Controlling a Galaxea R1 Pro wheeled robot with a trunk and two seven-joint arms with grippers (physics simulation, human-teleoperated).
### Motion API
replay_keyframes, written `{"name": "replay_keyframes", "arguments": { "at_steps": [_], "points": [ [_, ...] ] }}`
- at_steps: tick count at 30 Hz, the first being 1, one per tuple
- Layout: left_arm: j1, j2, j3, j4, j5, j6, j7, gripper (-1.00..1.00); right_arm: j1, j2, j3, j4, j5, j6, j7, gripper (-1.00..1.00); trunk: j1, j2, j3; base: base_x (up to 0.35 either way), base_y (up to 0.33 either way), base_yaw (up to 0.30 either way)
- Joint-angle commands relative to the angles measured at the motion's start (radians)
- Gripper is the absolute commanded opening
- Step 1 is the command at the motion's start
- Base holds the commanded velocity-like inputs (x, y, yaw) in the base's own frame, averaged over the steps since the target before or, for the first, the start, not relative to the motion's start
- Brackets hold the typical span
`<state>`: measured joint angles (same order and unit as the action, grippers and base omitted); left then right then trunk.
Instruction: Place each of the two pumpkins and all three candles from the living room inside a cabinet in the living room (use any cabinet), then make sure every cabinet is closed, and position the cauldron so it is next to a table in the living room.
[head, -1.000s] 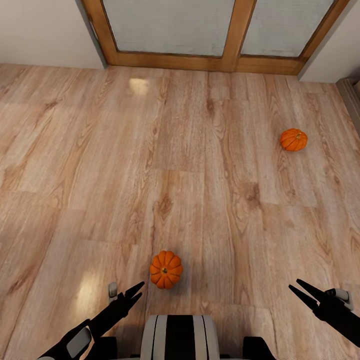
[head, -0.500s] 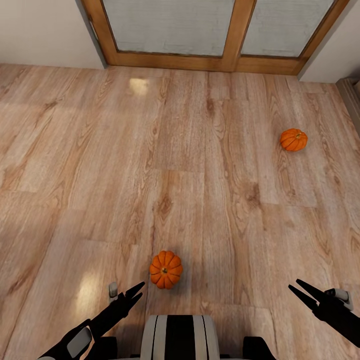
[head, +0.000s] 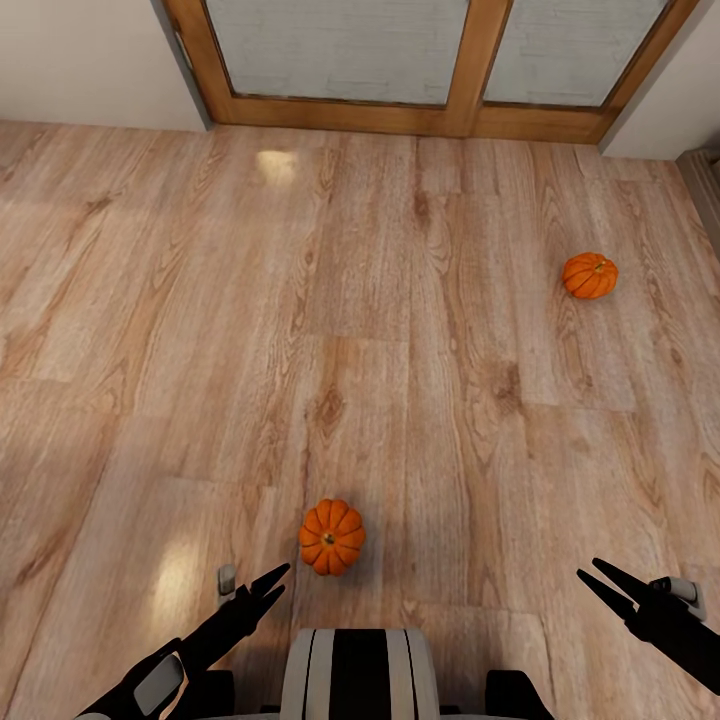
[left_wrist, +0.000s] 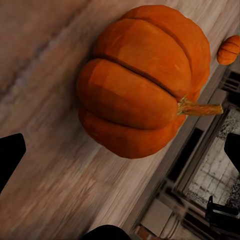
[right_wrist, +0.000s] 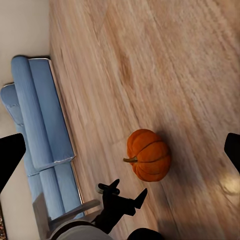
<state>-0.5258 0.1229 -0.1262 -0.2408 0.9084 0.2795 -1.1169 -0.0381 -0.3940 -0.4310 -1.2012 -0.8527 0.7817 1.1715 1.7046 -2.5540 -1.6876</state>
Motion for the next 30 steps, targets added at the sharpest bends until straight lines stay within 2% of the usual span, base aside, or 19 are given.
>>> {"name": "replay_keyframes", "arguments": {
  "at_steps": [1, 30],
  "points": [
    [0.0, 0.001, -0.007, 0.0, 0.01, 0.009, -0.002, 1.0, 0.0, 0.0, 0.0, 0.0, -0.004, 0.006, 0.0, 1.0, 0.0, 0.0, 0.0, 0.0, 0.0, 0.0],
    [0.0, -0.001, -0.01, 0.0, 0.01, 0.009, -0.001, 1.0, 0.0, -0.002, 0.0, 0.001, -0.005, 0.005, 0.005, 1.0, 0.0, 0.0, 0.0, 0.03, -0.024, 0.0]
  ]
}}
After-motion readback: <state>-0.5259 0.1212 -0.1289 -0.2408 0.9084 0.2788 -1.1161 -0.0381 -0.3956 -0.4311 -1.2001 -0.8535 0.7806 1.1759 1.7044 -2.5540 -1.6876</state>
